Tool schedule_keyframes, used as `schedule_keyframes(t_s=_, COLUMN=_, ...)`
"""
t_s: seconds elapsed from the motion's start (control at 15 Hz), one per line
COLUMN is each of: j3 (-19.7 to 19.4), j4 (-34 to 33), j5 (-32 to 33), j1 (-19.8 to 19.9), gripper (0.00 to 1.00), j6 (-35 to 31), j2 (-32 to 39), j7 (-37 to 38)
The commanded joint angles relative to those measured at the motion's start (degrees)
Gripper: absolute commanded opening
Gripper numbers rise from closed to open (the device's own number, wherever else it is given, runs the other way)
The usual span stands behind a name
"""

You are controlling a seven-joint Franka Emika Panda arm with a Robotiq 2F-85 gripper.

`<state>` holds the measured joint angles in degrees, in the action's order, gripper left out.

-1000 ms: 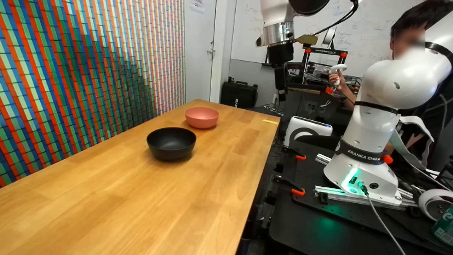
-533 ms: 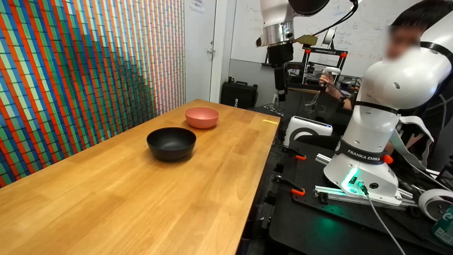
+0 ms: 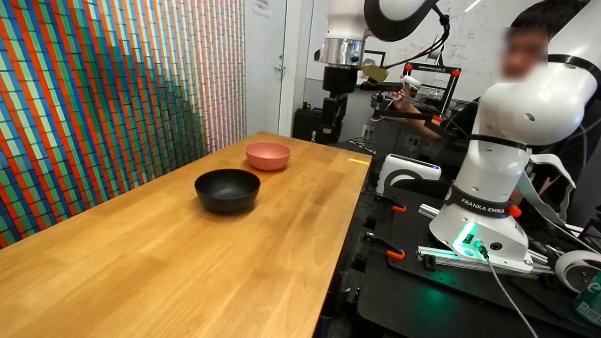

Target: Put the black bowl inside the peach bowl

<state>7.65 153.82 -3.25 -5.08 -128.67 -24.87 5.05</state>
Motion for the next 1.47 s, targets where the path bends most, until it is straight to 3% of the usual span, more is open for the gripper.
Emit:
schedule_keyframes(t_s=0.0, j3=3.7, j4=-4.0, j5=2.2, j1=0.2, gripper=1.0, j6=-13.8, j2=11.3, j7=7.6)
schedule_keyframes(t_s=0.27, j3=6.8, j4=-9.3, j5=15.8, j1=3.8, gripper=1.0, j6=-25.4, j2=23.6, j7=20.0)
schedule_keyframes(t_s=0.47, j3=5.3, j4=-17.1, j5=29.8, j1=4.4, gripper=1.0, j6=-25.9, j2=32.2, j7=32.1)
schedule_keyframes(t_s=0.6, j3=3.8, j4=-22.3, j5=33.7, j1=3.1, gripper=1.0, j6=-24.2, j2=37.2, j7=37.1)
schedule_keyframes(t_s=0.87, j3=2.1, j4=-29.6, j5=34.8, j1=1.9, gripper=1.0, j6=-23.5, j2=45.7, j7=41.5)
schedule_keyframes(t_s=0.93, j3=-2.8, j4=-30.5, j5=31.5, j1=-3.0, gripper=1.0, j6=-24.2, j2=46.9, j7=40.1)
schedule_keyframes(t_s=1.2, j3=-7.1, j4=-33.4, j5=27.1, j1=-7.6, gripper=1.0, j6=-24.5, j2=52.4, j7=39.1)
schedule_keyframes(t_s=1.27, j3=-8.3, j4=-33.8, j5=26.9, j1=-9.0, gripper=0.75, j6=-24.6, j2=53.1, j7=39.2)
schedule_keyframes(t_s=1.4, j3=-9.4, j4=-35.5, j5=25.6, j1=-10.6, gripper=0.66, j6=-24.5, j2=55.1, j7=38.5)
